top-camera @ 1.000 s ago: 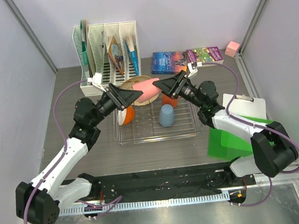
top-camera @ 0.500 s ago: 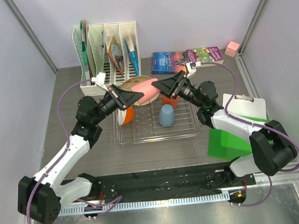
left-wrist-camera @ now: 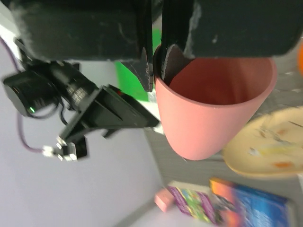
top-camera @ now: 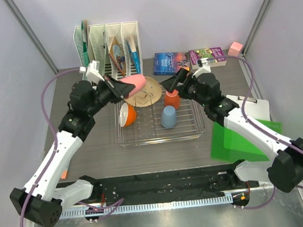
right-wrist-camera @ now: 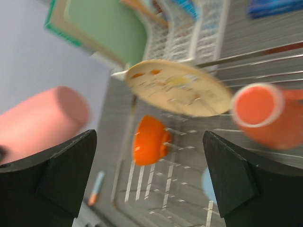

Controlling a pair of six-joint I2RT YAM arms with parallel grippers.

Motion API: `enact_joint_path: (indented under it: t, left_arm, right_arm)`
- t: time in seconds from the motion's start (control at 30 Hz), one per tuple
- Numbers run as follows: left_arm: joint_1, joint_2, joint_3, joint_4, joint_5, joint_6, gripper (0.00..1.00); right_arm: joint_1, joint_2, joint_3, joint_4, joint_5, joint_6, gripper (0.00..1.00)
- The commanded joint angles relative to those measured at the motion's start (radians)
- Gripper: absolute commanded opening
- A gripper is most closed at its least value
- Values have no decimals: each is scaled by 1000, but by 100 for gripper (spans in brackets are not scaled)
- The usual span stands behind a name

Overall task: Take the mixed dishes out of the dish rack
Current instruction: Place the cup at the center of the board.

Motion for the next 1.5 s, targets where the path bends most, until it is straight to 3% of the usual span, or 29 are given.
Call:
enact_joint_path:
  t: [0.0, 0.07, 0.17, 0.27, 0.4, 0.7, 1.33, 1.47]
  left_arm:
    - [7, 46, 227, -382, -283, 171, 0]
    - [12, 72, 349, -496, -499, 220, 0]
    - [65, 154, 472, -692, -675, 256, 0]
    - [128, 242, 517, -779, -730, 244, 0]
    - [246, 358, 558, -849, -730, 237, 0]
    - [302, 717, 657, -920, -548, 265, 0]
    - [346, 963, 781, -915, -380, 287, 0]
    - [351, 962, 770, -912, -374, 291, 11]
  right_arm:
    - [-1, -79, 88, -341, 368, -183, 100]
    - [1, -111, 65, -352, 415, -186, 100]
    - [1, -162, 33, -352, 451, -200, 100]
    - [1, -180, 21, -367, 480, -204, 100]
    - [-1, -180, 24, -398, 471, -211, 100]
    - [-1, -203, -25, -402, 410, -209, 100]
    - [-1, -154, -62, -399, 348, -201, 100]
    - [-1, -145, -58, -399, 345, -205, 100]
